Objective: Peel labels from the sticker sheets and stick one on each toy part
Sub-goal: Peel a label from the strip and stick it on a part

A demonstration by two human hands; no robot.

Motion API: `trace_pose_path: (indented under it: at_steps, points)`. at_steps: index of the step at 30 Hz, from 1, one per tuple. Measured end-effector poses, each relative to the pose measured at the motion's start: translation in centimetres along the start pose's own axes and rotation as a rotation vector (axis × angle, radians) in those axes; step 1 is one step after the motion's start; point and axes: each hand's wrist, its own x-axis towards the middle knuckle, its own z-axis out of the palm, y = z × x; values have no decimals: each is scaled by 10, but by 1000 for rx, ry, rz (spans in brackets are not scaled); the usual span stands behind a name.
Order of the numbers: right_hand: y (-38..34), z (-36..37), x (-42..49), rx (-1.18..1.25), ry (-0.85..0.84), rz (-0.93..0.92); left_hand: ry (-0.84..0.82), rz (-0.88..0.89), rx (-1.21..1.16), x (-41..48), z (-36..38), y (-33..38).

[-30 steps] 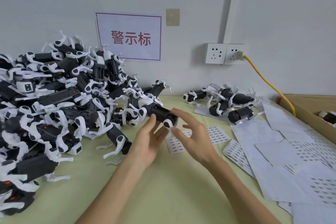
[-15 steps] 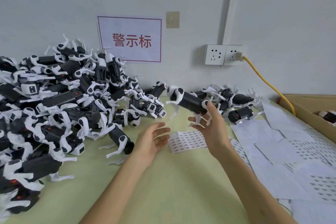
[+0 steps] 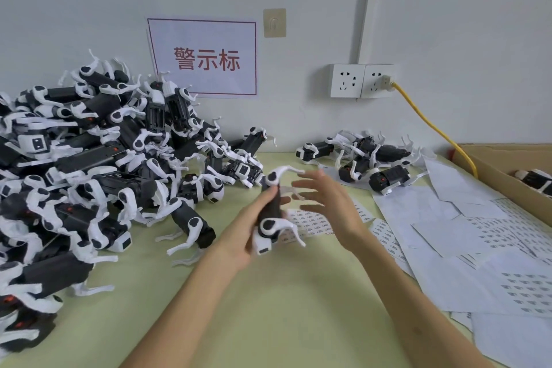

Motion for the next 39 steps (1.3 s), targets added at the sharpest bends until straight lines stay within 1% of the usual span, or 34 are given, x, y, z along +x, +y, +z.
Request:
trace_pose_path:
  at_steps: [1,2,3,4,5,6,9,11,14,18,21,26,31,33,35,39]
  points:
    - [7,-7,1,-260,32,-35,37,29,-80,0,-1,2]
    - [15,-13,3,-570,11,-42,84,58,-122,1,-4,3]
    - [21,-18,4,-836,-60,-16,134,78,-138,1,-6,5]
    - [27,-20,5,-1004,-135,34,176,88,-151,1,-9,6]
    - [30,-20,6,-1084,-182,81,207,91,-172,0,-11,7]
    - [33,-20,7,-1117,-193,100,229,94,-193,0,-12,8]
    - [35,-18,12,-1177,-132,63,249,114,-210,2,-12,8]
    - [35,-17,11,-1224,-146,54,236,113,-210,1,-11,9]
    - [35,-20,10,-1217,-159,50,220,135,-177,0,-10,9]
    - [34,-20,9,-1171,-182,70,277,183,-207,1,-7,8]
    - [31,-18,8,-1195,-170,88,311,224,-212,1,-8,6]
    - [29,-15,5,-1162,-176,121,370,229,-184,-1,-10,8]
    - [23,-14,5,-1126,-237,147,346,239,-155,-1,-8,9]
    - [20,-13,4,-1018,-204,160,349,235,-138,-1,-6,8]
    - [14,-10,3,-818,-108,123,357,219,-136,-2,-6,7]
    - [3,-6,-2,-467,79,-69,383,229,-170,-3,-8,10]
